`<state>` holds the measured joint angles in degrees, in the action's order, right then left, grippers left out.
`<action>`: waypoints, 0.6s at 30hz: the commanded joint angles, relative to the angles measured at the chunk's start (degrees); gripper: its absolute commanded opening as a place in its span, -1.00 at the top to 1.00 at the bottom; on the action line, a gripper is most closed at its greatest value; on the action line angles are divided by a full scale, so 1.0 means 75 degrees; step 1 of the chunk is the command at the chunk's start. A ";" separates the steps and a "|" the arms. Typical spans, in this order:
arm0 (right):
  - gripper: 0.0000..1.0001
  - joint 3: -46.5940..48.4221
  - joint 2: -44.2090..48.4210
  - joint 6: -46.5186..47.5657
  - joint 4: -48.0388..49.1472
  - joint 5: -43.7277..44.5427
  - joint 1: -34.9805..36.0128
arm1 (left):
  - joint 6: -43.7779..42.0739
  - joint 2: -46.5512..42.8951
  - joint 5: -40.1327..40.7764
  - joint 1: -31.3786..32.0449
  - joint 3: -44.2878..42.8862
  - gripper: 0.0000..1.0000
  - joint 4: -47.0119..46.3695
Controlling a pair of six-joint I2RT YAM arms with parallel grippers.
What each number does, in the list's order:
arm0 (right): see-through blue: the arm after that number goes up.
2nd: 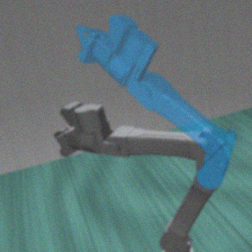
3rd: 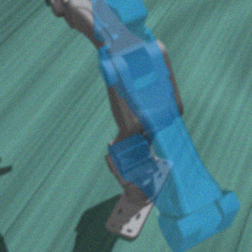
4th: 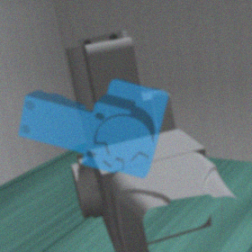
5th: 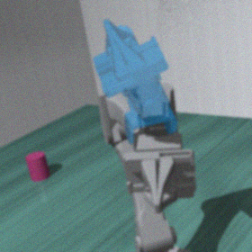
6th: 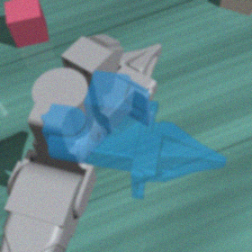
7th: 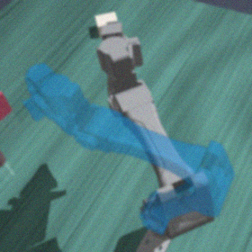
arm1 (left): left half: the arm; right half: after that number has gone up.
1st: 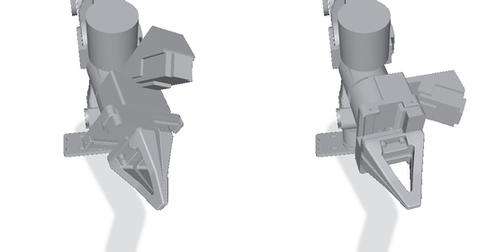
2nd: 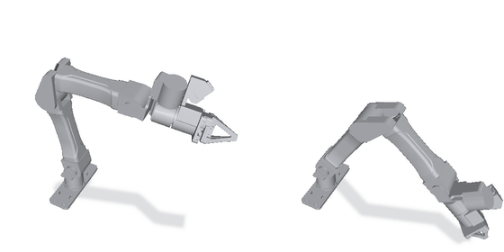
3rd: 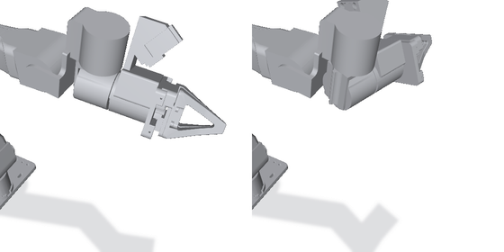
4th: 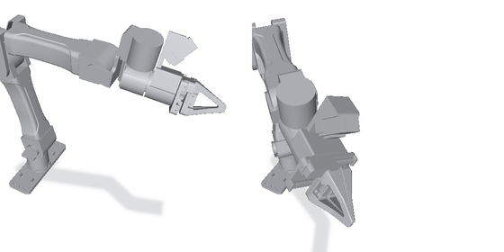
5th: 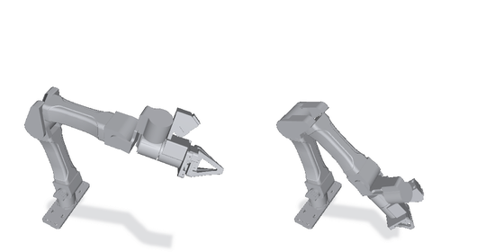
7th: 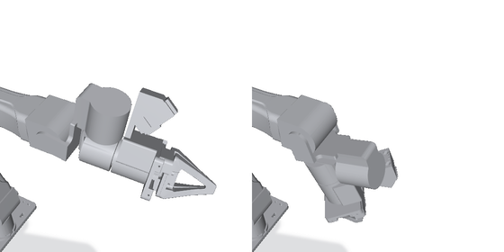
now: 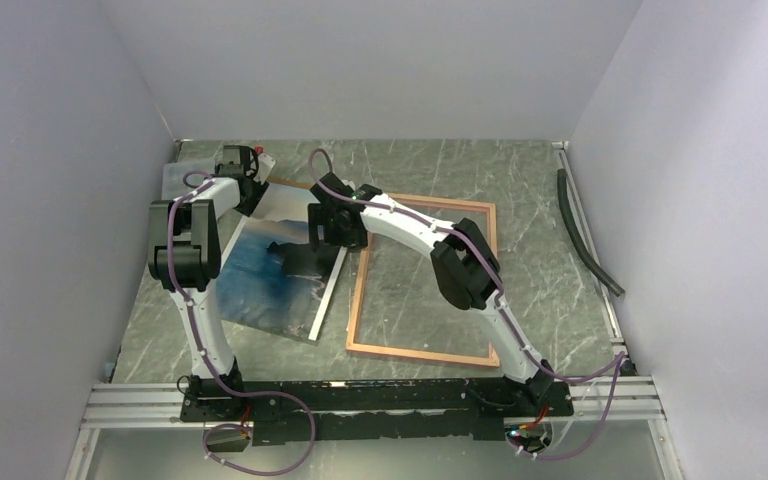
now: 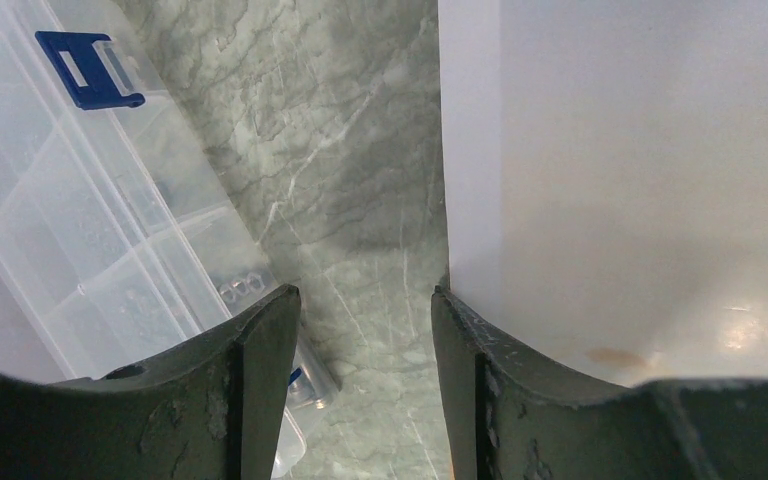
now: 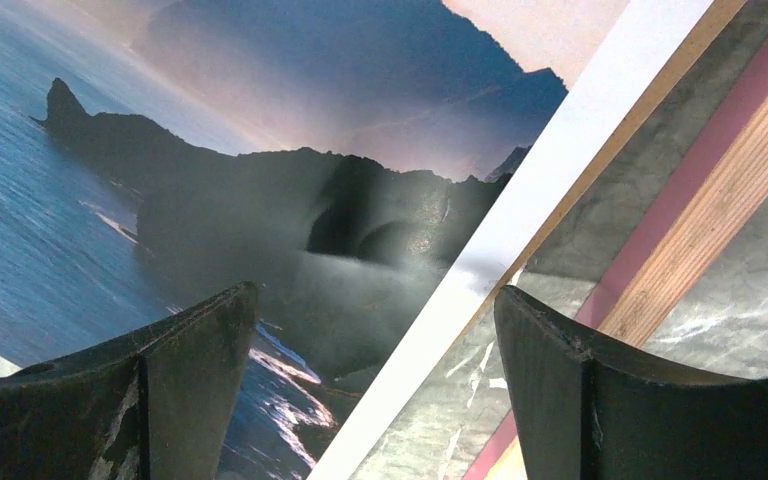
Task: Put the photo into the frame
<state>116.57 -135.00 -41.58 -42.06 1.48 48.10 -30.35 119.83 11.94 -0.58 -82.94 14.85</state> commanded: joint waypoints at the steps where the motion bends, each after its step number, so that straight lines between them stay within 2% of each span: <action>1: -0.81 0.0119 0.0729 -0.0030 0.1527 -0.0296 0.0086 | 0.0394 0.0235 -0.0942 0.0342 0.0315 -0.16 0.1272; 5: -0.79 -0.0509 0.0950 -0.0025 0.2259 -0.0897 0.0008 | 0.0321 0.0247 -0.0902 0.0340 0.0299 -0.15 0.1289; 14: -0.77 -0.0466 0.0727 -0.0498 0.1703 -0.2207 -0.0520 | 0.0314 0.0273 -0.0880 0.0344 0.0287 -0.11 0.1310; 16: -0.75 -0.1060 0.0970 -0.0527 0.2397 -0.2987 -0.0583 | 0.0307 0.0268 -0.0868 0.0343 0.0299 -0.11 0.1313; 18: -0.74 -0.1827 0.1373 -0.0626 0.3852 -0.3747 -0.0669 | 0.0275 0.0259 -0.0847 0.0342 0.0293 -0.10 0.1307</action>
<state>109.40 -131.72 -43.99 -35.44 -12.71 43.27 -30.35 119.83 11.86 -0.47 -82.94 15.14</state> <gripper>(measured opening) 0.875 0.550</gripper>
